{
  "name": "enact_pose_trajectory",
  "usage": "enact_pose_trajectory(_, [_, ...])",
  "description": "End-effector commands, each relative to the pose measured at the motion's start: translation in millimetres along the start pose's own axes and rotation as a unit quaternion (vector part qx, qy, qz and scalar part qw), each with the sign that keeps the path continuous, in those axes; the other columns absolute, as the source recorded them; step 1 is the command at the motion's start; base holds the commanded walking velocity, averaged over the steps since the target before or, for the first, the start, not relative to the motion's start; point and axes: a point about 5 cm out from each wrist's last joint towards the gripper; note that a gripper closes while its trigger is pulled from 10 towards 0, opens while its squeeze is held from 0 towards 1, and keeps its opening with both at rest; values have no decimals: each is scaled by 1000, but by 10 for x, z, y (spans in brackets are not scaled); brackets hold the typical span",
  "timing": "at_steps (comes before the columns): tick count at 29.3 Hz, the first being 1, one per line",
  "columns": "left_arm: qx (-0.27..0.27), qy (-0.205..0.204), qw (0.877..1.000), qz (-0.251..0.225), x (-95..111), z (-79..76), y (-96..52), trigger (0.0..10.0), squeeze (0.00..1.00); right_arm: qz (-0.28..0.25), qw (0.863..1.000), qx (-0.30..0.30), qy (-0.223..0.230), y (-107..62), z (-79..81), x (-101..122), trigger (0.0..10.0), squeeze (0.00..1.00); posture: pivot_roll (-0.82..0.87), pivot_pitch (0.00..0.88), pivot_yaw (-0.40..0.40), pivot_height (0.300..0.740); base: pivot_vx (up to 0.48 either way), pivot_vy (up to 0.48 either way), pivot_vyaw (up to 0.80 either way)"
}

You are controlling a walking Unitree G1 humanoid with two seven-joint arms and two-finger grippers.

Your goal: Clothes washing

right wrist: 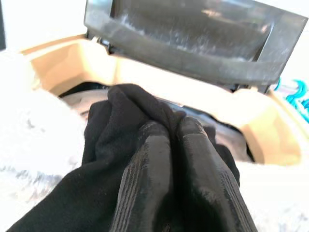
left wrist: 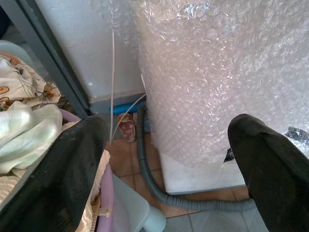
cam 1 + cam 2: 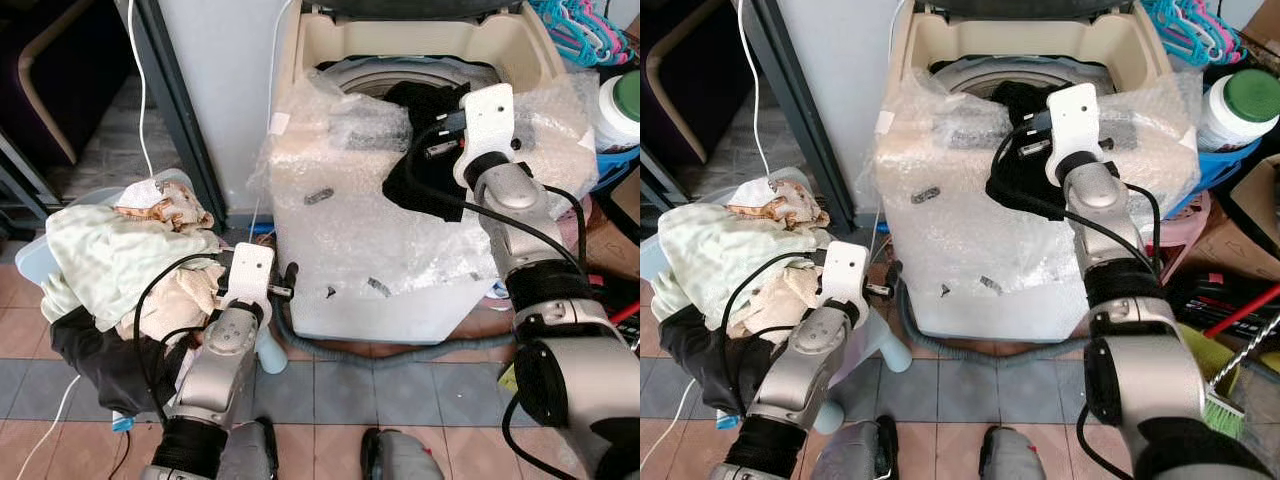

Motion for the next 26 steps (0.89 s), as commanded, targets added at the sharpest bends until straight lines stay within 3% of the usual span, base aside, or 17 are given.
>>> enact_pose_trajectory(1, [4,6,1000,6,-15,7,6,10000,0,-42,998,-34,12,58,-149,219,0,0,-29,87,23,740,0,0,0])
enact_pose_trajectory(3, [5,6,1000,5,-19,7,7,10000,0,-63,997,-52,17,88,-225,337,0,0,-28,83,20,740,0,0,0])
enact_pose_trajectory(4, [8,5,1000,5,-20,12,9,10000,0,-78,993,-87,6,124,-352,477,0,0,-28,82,17,740,0,0,0])
enact_pose_trajectory(5, [9,5,1000,4,-19,13,10,10000,0,-80,992,-99,-3,139,-398,522,7137,0,-27,83,13,740,0,0,0])
enact_pose_trajectory(6, [9,5,1000,4,-18,12,10,10000,0,-75,991,-107,-14,151,-428,539,10000,0,-27,83,12,740,0,0,0])
enact_pose_trajectory(9, [15,3,1000,1,-17,14,7,10000,0,-64,987,-142,-33,129,-537,500,10000,0,-24,84,3,740,0,0,0])
enact_pose_trajectory(10, [16,2,1000,1,-16,13,5,10000,0,-70,985,-155,-36,107,-566,492,10000,1000,-22,86,2,740,0,0,0])
enact_pose_trajectory(13, [22,-3,1000,2,-23,29,-3,10000,0,-75,987,-135,-51,84,-477,406,10000,1000,-28,91,7,740,0,0,0])
enact_pose_trajectory(15, [20,-2,1000,3,-24,27,-4,10000,0,-41,993,-93,-55,70,-350,217,10000,1000,-34,92,12,740,0,0,0])
enact_pose_trajectory(17, [19,-2,1000,3,-26,26,-4,10000,0,-32,995,-84,-53,64,-326,171,10000,1000,-34,91,12,740,0,0,0])
enact_pose_trajectory(21, [13,1,1000,1,-18,12,17,10000,0,9,996,-68,-59,-86,-334,-166,10000,1000,-46,90,9,740,0,0,0])
enact_pose_trajectory(26, [23,-9,1000,-20,44,26,16,10000,0,-42,997,-63,-30,-226,-312,-183,10000,1000,-43,96,13,740,0,0,0])
Point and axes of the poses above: a point about 5 cm out from each wrist's last joint towards the gripper, its own y axis pointing out of the wrist towards the gripper, its own x axis along the axis of the wrist's last joint, z = x × y, and after that the axes turned 5 degrees about -y, right-handed
